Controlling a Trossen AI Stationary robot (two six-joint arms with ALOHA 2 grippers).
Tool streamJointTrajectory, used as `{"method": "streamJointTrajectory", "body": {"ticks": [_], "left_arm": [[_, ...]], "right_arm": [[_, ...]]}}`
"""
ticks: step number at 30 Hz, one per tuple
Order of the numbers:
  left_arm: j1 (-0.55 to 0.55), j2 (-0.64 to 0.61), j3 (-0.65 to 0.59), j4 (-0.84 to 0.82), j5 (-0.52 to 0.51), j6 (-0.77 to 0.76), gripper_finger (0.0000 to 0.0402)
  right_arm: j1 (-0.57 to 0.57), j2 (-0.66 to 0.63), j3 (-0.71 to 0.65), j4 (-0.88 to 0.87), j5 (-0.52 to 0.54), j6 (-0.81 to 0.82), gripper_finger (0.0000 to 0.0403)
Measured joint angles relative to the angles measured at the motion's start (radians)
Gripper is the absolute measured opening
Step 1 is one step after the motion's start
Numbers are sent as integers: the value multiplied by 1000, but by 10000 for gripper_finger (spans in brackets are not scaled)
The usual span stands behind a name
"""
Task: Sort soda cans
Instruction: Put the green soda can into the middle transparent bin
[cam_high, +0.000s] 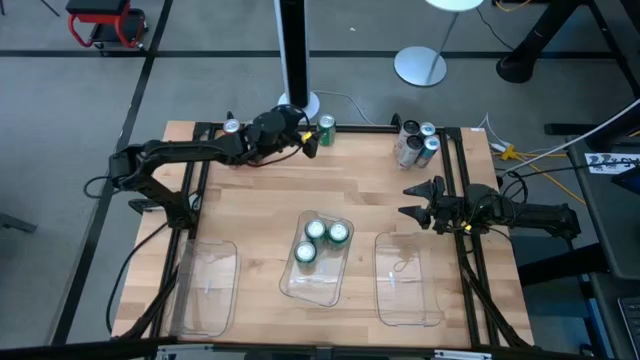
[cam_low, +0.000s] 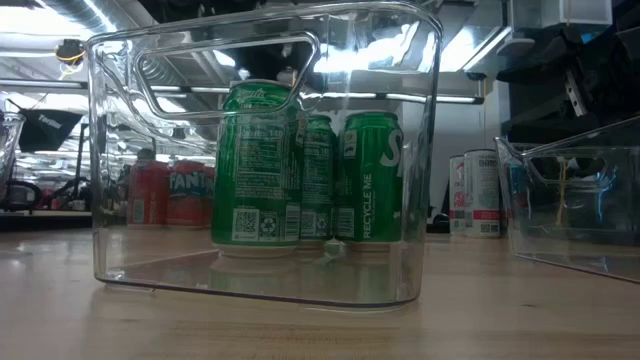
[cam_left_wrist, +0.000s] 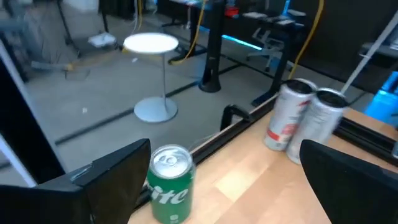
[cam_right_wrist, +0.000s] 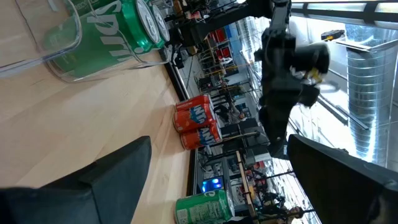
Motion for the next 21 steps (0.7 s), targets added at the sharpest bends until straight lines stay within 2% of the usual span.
{"method": "streamJointTrajectory", "body": {"ticks": [4,21], "left_arm": [[62,54,5,13,74,-36,400],[180,326,211,-32,131,-31,400]], "right_arm": [[0,0,0,0,0,-2,376],[0,0,-5,6,0,-23,376]]}}
